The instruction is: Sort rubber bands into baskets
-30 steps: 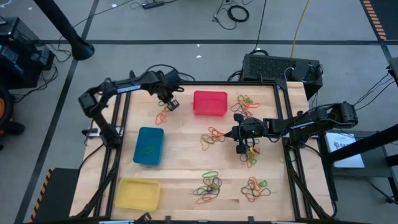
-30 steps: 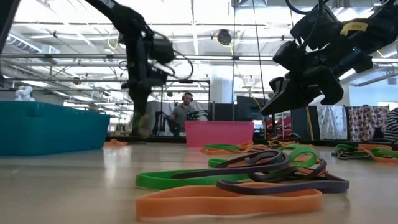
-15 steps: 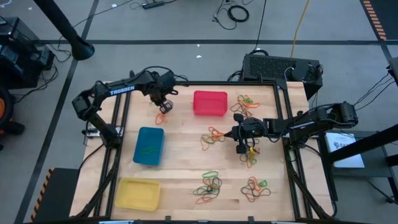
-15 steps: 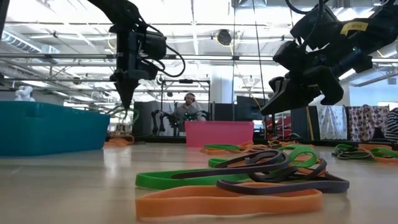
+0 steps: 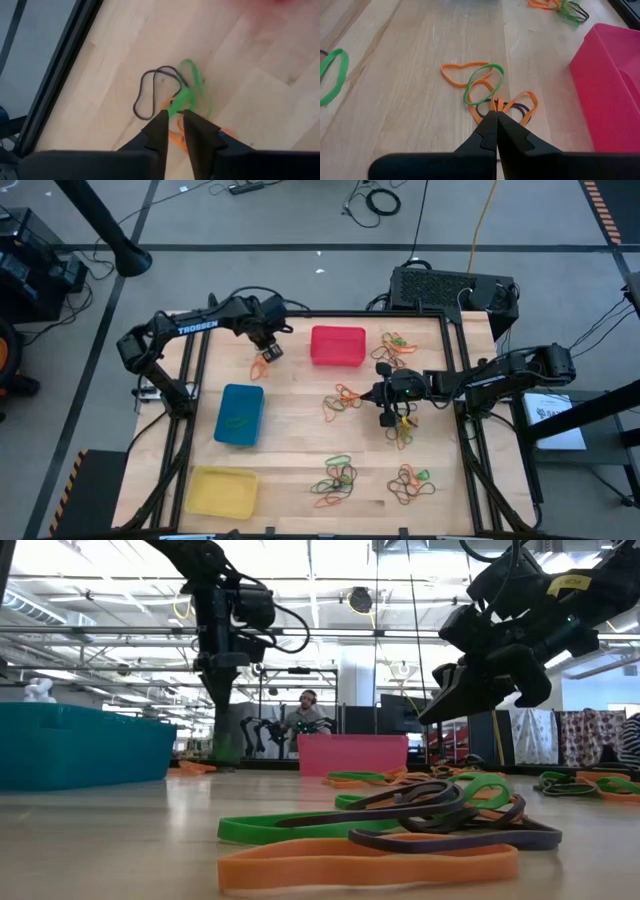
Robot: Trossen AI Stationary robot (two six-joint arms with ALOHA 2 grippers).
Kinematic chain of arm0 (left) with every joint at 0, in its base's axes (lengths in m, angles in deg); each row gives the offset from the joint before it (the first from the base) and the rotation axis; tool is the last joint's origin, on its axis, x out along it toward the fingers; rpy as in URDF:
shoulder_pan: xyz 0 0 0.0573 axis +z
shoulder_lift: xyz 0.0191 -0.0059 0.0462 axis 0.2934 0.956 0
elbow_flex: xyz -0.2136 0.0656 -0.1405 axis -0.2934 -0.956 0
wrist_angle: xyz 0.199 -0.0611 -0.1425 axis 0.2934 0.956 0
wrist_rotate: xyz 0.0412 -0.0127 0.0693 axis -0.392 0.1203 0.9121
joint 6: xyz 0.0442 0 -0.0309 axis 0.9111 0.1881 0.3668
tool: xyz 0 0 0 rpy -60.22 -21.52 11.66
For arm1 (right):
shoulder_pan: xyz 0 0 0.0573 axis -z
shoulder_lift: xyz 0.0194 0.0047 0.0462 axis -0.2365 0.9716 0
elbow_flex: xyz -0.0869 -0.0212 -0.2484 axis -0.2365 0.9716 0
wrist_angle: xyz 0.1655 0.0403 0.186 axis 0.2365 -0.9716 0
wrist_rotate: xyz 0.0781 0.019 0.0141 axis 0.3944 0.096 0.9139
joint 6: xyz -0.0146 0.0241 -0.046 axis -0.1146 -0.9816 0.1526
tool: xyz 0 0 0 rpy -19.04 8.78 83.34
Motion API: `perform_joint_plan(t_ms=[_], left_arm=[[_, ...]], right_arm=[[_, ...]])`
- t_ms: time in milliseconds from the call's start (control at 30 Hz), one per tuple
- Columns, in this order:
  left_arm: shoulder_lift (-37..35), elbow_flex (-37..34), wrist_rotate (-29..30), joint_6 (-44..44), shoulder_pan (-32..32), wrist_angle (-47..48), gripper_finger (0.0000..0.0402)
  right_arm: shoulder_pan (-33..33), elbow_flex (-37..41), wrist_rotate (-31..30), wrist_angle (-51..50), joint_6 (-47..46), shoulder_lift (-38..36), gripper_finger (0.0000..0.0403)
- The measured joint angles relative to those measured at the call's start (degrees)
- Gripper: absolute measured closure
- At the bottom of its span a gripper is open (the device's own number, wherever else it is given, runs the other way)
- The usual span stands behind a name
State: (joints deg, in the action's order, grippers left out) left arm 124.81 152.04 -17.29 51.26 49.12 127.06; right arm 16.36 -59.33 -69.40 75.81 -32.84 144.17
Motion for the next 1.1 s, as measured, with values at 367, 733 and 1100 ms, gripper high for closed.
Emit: perform_joint_plan(t_ms=[367,733,1100], left_arm=[[0.03,-2.82,-3.11,1.32,-0.47,-6.02,0.0299],[0.07,-10.26,-3.86,4.07,-2.25,-18.47,0.0299],[8.90,-10.69,-1.56,5.66,-2.25,-20.48,0.0298]], right_arm=[[0.00,0.00,0.00,0.00,0.01,0.00,0.0403],[0.00,0.00,0.00,0.04,0.03,0.00,0.0403],[0.02,0.00,0.00,0.17,0.13,0.00,0.0403]])
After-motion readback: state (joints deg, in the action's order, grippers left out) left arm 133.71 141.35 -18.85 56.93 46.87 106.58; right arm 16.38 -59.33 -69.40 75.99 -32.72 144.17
